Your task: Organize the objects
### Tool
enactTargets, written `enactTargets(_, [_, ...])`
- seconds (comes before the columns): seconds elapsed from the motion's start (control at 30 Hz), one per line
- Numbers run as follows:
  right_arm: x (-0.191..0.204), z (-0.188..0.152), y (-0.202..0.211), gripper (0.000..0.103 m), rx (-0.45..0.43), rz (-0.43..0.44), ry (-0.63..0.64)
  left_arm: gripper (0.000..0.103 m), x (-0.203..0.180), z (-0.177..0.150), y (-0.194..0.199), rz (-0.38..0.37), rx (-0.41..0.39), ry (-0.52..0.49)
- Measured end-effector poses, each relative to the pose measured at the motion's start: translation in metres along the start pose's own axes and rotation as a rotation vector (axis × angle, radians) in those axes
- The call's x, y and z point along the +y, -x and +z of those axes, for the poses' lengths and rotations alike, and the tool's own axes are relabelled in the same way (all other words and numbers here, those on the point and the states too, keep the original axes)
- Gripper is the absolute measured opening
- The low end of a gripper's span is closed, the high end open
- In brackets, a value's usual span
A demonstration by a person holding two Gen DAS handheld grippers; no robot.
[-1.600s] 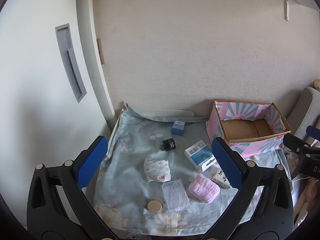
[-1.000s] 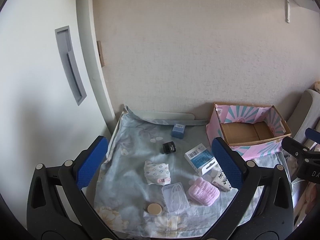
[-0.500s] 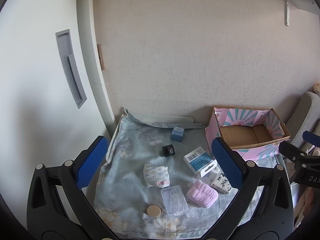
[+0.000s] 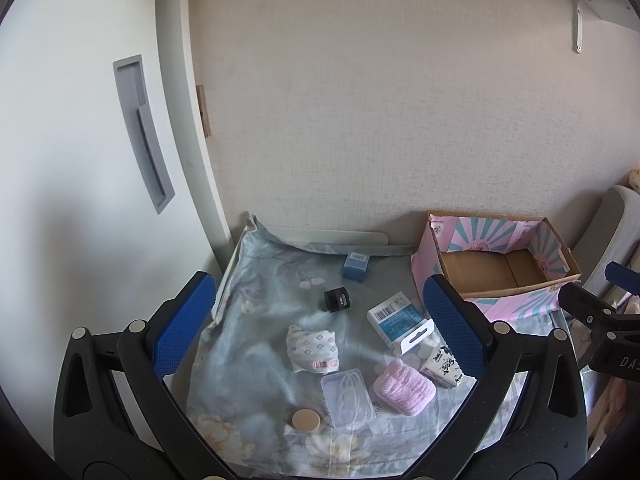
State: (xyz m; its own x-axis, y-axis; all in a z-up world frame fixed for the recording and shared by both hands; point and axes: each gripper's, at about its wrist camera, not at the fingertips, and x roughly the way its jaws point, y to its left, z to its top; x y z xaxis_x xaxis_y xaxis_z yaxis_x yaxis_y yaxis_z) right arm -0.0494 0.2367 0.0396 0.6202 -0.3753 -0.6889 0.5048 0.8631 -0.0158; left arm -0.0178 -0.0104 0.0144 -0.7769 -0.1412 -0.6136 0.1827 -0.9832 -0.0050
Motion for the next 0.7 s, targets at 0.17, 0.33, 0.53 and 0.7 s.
enactTargets(0.17, [-0.0003, -0.0001, -0.0002, 0.103, 0.001, 0.008, 0.007, 0.103, 0.0021, -0.0007, -0.0013, -0.007, 0.007, 0.004])
enactTargets(0.33, [-0.0007, -0.0007, -0.0001, 0.103, 0.002, 0.016, 0.011, 0.103, 0.0022, -0.0011, -0.0013, -0.009, 0.008, -0.002])
enactTargets(0.53, [-0.0019, -0.0013, 0.0015, 0.103, 0.000, 0.028, 0.014, 0.103, 0.0040, -0.0022, -0.0032, -0.018, 0.016, -0.006])
enactTargets(0.7, [-0.0027, -0.0021, 0.0024, 0.103, 0.000, 0.035, 0.016, 0.103, 0.0060, -0.0030, -0.0030, -0.022, 0.018, -0.004])
